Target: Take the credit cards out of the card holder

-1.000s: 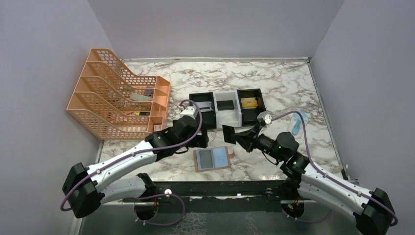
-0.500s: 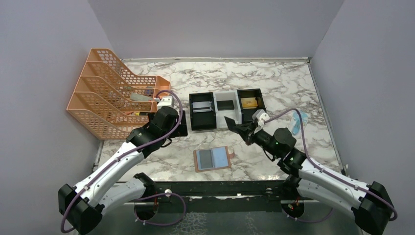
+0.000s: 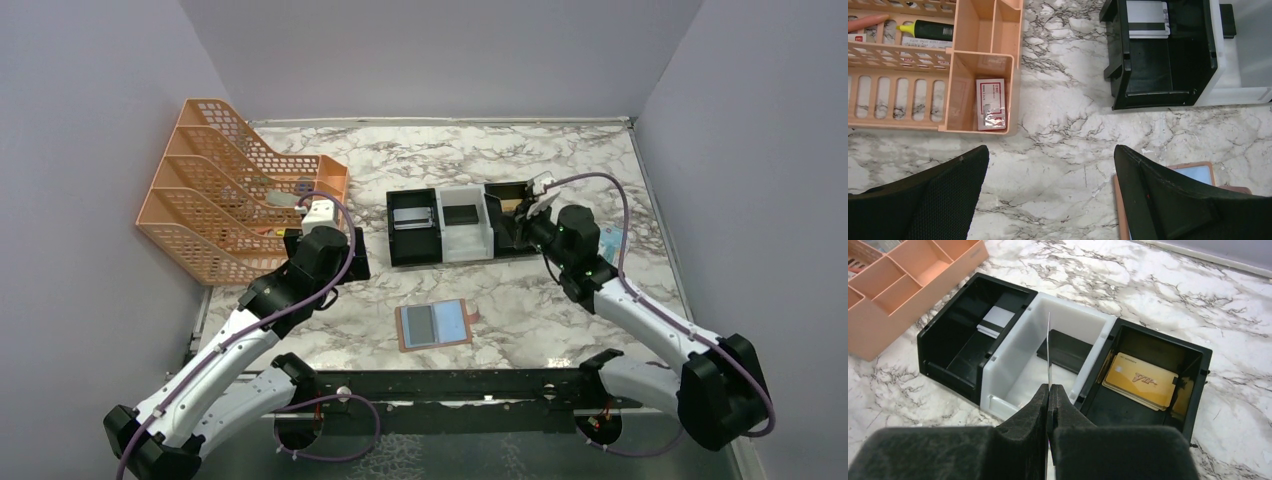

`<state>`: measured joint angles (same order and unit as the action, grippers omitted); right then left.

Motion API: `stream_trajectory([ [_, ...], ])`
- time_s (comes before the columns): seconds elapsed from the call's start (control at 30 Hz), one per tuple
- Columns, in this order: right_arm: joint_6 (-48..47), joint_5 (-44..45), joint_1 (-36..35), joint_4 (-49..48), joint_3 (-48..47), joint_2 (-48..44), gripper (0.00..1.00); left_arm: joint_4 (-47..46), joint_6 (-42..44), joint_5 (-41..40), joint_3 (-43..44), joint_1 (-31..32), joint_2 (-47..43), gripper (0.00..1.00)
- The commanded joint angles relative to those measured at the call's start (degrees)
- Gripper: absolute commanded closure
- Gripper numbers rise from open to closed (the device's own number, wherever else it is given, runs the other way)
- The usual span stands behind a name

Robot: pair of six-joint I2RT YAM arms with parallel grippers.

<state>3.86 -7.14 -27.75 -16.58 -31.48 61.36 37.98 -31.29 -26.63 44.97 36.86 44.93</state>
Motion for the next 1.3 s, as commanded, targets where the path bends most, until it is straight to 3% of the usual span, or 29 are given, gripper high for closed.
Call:
stream_trajectory([
  [0.0, 0.64, -9.71, 3.22, -2.35, -3.63, 3.23, 0.99, 0.29, 0.94, -1.62, -0.83, -0.17, -0.24, 0.01],
  [0.1, -3.76, -14.05, 3.23, -6.03, -4.33, 5.37, 0.99, 0.18, 1.12, -1.56, -0.80, -0.19, -0.18, 0.01],
  [0.2, -10.55, -19.23, 3.14, -3.19, -7.20, 7.24, 0.99, 0.26, 1.29, -1.54, -0.76, -0.13, -0.33, 0.01],
  [0.37, -26.71, -18.28, 1.81, 4.06, -11.01, 9.64, 0.99, 0.19, 1.27, -1.48, -0.85, -0.17, -0.66, 0.01],
  [0.57, -43.57, -10.22, -1.83, 8.28, -13.83, 15.81, 0.99, 0.18, 1.40, -1.71, -0.77, -0.19, -0.22, 0.01],
  [0.93, -54.21, -4.81, -1.87, 8.60, -17.32, 26.59, 0.99, 0.21, 1.70, -2.00, -0.68, -0.15, 1.29, 0.01],
  [1.27, -56.52, -7.87, -1.87, 3.66, -20.92, 32.96, 0.99, 0.18, 1.95, -1.78, -0.54, -0.17, 2.25, 0.01],
])
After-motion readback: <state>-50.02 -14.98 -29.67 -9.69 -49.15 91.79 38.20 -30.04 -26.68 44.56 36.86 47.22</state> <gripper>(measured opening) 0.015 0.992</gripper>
